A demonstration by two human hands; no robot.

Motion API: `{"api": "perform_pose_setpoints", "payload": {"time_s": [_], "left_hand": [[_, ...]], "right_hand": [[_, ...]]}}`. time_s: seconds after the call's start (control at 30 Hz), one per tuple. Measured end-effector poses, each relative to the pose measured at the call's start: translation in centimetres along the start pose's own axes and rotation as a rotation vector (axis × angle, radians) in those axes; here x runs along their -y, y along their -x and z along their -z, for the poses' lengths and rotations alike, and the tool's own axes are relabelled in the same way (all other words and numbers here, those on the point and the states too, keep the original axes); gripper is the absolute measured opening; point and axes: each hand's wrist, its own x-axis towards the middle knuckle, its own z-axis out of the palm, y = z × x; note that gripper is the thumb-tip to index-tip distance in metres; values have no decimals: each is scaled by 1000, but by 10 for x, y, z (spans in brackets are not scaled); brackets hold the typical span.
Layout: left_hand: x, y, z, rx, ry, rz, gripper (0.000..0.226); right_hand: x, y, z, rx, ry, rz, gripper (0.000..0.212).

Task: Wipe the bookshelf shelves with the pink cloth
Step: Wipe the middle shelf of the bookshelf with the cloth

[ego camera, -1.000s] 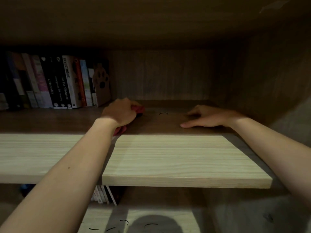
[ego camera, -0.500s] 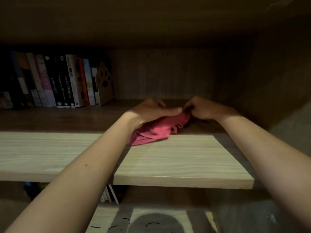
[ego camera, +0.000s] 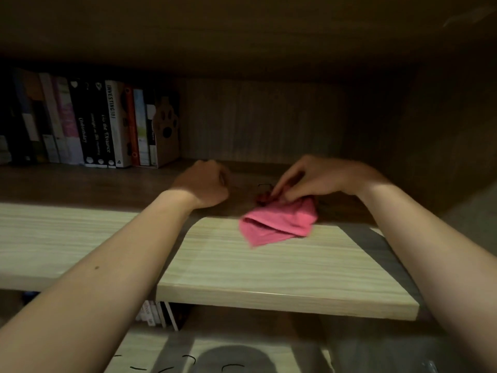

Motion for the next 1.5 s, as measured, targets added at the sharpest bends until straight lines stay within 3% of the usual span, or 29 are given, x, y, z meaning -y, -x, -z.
{"api": "perform_pose_setpoints", "payload": {"time_s": [0.13,0.23,0.33,0.37,0.47,0.57,0.73,0.83,0.93,1.1,1.27,1.5], "left_hand": [[-8,0,-6,80,-189,-113,25],[-17,-1,-12,199,-191,-155,35],[-20,-2,-14,256,-198,-155,46],[-19,-2,-14,266,-198,-145,49],[-16,-1,-13,290,-200,-138,53],[-16,-3,-13,275,-190,-140,53],[-17,-9,-16,201,-281,-148,50],[-11,-12,-19,205,-322,-144,49],[-10,-15,-21,200,-302,-128,50],[-10,-17,-20,166,-301,-125,47],[-9,-18,-20,172,-294,-122,49],[-10,-17,-20,178,-282,-116,46]], "right_hand": [[-18,-7,-2,-207,28,-94,29],[-21,-21,-18,-353,-90,-155,14],[-24,-33,-35,-258,233,-209,49],[-25,-35,-38,-259,295,-181,47],[-34,-38,-29,-332,72,-167,29],[-40,-48,-20,-303,31,-249,29],[-28,-57,-19,-213,-27,-68,25],[-38,-59,-9,-178,-52,-104,28],[-48,-68,-6,-231,31,-180,27],[-31,-77,-13,-154,56,-14,28],[-45,-80,-8,-239,133,-129,27],[-31,-84,-11,-163,170,-33,34]]}}
